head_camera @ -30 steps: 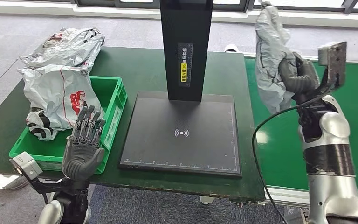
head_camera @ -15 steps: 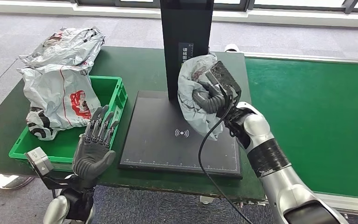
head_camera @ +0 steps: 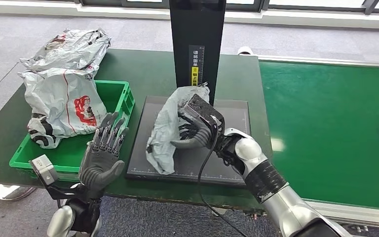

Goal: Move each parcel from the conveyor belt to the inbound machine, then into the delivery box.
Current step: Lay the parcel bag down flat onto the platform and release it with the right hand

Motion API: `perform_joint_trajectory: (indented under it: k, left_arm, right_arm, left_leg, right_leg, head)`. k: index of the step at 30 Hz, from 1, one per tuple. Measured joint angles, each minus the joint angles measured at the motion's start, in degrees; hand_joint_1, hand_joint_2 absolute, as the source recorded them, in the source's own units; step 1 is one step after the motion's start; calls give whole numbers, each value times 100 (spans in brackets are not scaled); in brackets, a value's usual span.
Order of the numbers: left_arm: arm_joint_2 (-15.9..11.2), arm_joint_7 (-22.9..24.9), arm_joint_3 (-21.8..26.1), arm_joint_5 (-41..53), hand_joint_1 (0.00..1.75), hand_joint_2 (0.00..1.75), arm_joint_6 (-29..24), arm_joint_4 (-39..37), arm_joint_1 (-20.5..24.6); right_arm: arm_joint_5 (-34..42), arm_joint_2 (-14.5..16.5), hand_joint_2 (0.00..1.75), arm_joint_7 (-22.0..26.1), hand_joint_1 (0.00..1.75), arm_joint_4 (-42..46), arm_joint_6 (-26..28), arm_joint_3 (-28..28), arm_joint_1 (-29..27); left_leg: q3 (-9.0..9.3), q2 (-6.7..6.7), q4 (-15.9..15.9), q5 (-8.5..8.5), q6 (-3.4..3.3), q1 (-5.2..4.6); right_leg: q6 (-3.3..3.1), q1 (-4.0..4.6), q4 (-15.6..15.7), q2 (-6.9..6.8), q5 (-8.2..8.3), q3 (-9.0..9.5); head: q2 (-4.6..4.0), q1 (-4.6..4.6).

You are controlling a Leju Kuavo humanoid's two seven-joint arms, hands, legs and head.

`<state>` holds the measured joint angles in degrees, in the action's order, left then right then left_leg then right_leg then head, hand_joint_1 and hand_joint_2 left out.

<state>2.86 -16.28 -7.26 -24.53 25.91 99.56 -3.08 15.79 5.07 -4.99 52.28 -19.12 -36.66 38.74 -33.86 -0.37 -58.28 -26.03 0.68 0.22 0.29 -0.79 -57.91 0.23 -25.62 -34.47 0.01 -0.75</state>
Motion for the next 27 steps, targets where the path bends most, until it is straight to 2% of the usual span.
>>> perform_joint_trajectory:
  k: [12, 17, 21, 27]
  left_arm:
    - [-2, -10, -2, 34, 0, 175, -1, -3, 16]
    - [-6, -44, -1, 55, 0, 175, -27, 26, -44]
    - [-5, -117, 16, 132, 0, 175, -170, 134, -199]
    - [8, -191, 143, 336, 0, 175, -373, 366, -532]
  right_arm:
    - [220, -77, 175, 14, 0, -222, 96, -110, 55]
    - [284, -242, 175, 356, 0, -205, 90, -77, 143]
    - [99, -484, 175, 697, 0, 467, 350, 138, 60]
    - [-450, -908, 175, 1002, 0, 2330, 697, 694, -496]
  left_leg:
    - [0, 1, -2, 0, 0, -1]
    - [0, 1, -2, 0, 0, -1]
    - [0, 0, -3, 0, 0, -1]
    - [-1, 0, -3, -12, 0, -1]
  right_leg:
    - [1, -1, 0, 0, 1, 1]
    - [1, -1, 0, 1, 1, 0]
    - [1, -1, 0, 0, 1, -1]
    - [0, -1, 3, 0, -3, -2]
  head:
    - [1, 0]
    - [0, 0]
    - [1, 0]
    - [0, -1]
